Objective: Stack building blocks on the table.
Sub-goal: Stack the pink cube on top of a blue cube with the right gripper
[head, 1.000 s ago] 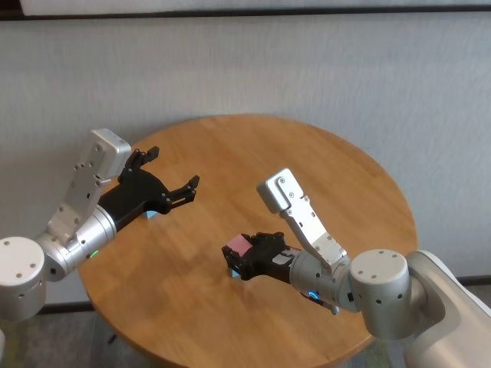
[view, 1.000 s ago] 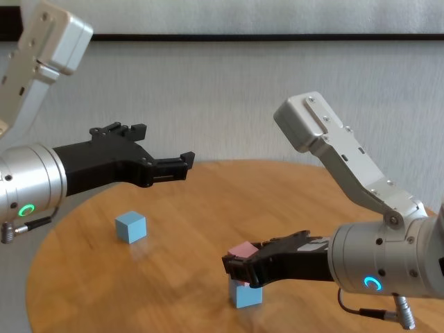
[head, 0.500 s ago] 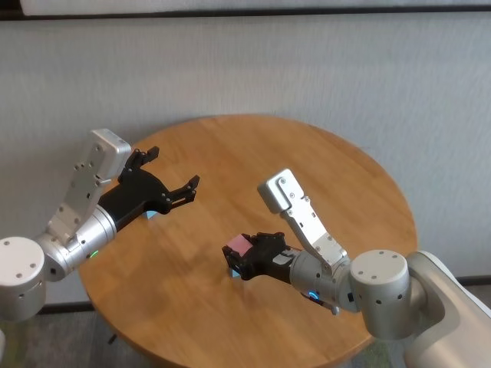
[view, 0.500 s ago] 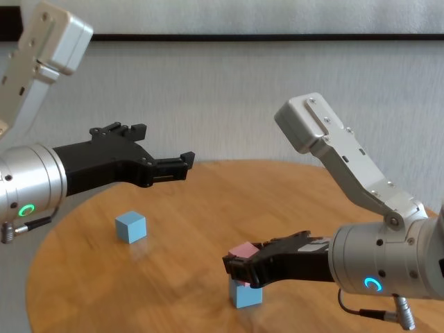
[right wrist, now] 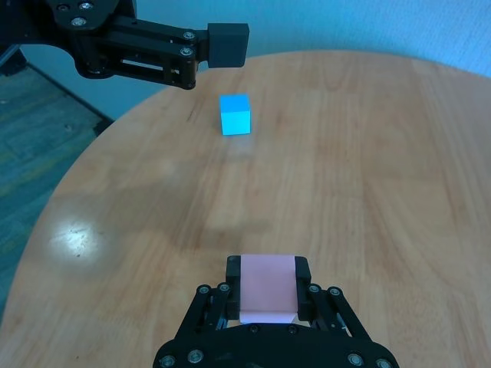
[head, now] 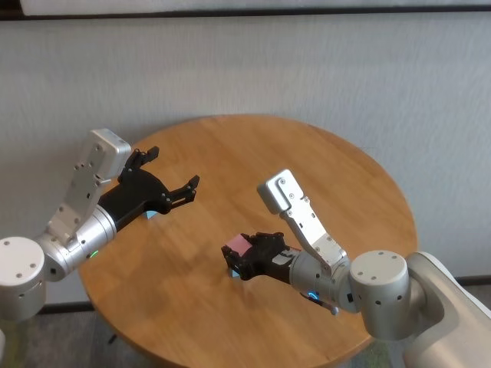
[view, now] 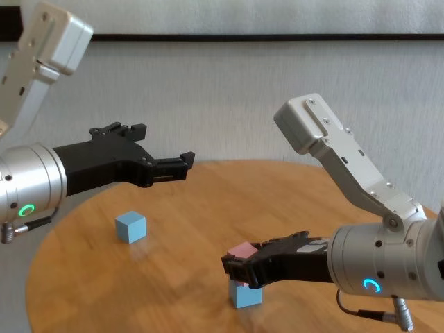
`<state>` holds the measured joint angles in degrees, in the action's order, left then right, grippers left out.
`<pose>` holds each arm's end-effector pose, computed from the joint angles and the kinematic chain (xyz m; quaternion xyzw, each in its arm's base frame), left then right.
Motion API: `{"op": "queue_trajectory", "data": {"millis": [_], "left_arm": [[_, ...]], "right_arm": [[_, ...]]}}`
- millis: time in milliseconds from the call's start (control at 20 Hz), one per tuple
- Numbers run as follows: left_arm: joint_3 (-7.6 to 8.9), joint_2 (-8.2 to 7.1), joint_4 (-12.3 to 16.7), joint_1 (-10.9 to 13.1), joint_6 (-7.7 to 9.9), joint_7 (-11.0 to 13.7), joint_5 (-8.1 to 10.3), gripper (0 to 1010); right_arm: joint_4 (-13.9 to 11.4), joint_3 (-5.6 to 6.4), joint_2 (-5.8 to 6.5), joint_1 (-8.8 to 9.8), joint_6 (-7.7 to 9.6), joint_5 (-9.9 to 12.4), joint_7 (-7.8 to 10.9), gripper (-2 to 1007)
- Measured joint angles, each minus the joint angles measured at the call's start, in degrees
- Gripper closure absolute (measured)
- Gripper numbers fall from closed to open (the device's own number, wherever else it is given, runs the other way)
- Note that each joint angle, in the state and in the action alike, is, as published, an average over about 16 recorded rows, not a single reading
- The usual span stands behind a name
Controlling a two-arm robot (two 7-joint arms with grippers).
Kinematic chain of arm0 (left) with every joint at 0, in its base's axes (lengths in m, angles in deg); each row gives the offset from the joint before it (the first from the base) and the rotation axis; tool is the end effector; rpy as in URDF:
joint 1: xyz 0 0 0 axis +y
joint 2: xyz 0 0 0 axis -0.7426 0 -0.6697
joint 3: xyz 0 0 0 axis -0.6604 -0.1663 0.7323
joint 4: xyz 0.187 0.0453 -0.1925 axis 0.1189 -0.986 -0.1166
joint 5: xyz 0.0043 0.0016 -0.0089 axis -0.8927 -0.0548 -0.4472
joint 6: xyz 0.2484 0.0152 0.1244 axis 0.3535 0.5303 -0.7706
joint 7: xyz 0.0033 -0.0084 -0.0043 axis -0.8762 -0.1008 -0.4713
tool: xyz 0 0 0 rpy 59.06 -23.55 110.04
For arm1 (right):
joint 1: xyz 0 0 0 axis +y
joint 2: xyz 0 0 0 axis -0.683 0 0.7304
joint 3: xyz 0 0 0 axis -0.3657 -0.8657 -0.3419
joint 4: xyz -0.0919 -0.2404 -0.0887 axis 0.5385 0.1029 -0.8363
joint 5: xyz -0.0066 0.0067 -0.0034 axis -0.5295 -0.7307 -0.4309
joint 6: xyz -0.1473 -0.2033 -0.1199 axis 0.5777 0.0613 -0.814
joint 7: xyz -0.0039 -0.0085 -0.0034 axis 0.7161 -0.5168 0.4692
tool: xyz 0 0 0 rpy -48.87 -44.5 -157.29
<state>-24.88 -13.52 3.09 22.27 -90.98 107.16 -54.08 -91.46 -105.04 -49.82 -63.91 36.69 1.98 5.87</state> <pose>0.3709 0.0258 -0.2526 0.0857 -0.1053 0.4448 0.8853 0.3516 0.0681 -0.2712 -0.2239 0.0842 -0.3968 0.8862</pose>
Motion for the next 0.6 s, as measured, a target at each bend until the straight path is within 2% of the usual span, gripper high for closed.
{"op": "queue_trajectory", "data": {"millis": [600], "left_arm": [[0.0, 0.0, 0.0, 0.0, 0.0, 0.0, 0.0, 10]], "right_arm": [[0.89, 0.09, -0.37, -0.24, -0.35, 0.27, -0.03, 646]]}}
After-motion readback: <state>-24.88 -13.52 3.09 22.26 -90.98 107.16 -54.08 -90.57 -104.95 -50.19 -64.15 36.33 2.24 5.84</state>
